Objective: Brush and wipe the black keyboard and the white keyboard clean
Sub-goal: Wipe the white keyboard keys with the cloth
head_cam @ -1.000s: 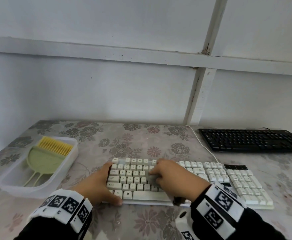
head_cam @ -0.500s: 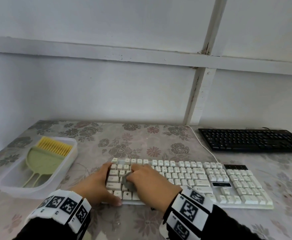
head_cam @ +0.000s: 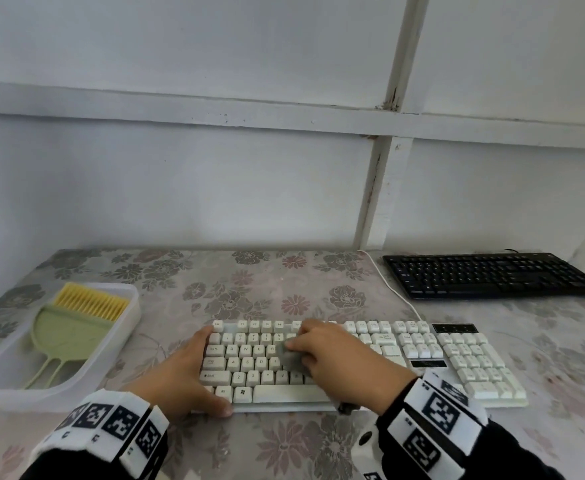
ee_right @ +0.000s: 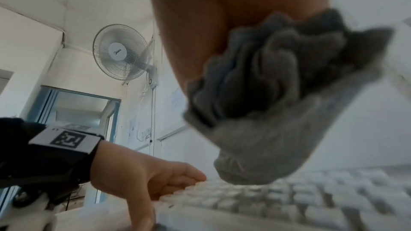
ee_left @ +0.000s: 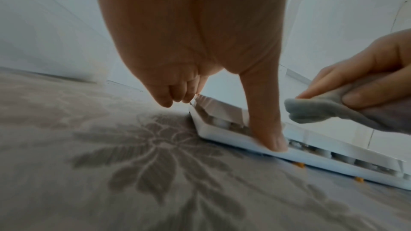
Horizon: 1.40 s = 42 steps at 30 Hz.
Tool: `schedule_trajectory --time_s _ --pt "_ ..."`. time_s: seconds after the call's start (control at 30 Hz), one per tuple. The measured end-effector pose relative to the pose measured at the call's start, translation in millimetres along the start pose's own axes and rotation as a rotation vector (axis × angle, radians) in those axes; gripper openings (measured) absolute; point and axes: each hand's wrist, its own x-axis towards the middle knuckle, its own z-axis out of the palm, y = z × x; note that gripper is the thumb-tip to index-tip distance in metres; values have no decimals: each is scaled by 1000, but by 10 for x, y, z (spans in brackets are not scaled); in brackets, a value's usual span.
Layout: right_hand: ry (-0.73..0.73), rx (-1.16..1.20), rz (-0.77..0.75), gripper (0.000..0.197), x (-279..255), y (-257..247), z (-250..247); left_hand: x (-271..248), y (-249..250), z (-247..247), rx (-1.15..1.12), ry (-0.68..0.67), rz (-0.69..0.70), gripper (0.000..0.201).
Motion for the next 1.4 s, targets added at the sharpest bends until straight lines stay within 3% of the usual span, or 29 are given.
schedule_trajectory --time_s 0.2,0.5,0.67,0.8,0.87,0.97,1.07,1.2,1.4 --pt "27 -55 -28 38 -124 293 170 27 -34 6 -2 -11 7 129" --pt "16 -76 144 36 -544 667 -103 33 -47 0 -27 -43 20 133" --pt "12 -89 230 27 -571 747 -146 -4 -14 -28 12 -71 13 160" --pt "-48 -109 409 28 -702 963 -299 8 -14 9 22 -23 5 136" --pt "-44 -117 437 29 -703 1005 -351 15 -18 14 28 -26 -3 135" --pt "51 -77 377 26 -579 855 -345 19 -7 16 47 -18 1 131" --pt "96 57 215 24 -347 464 -257 11 1 22 52 -9 6 127" --pt "20 46 12 22 -82 59 -17 10 0 7 37 -21 5 134" --pt "34 -46 28 33 -154 232 121 29 -43 9 14 -11 18 128"
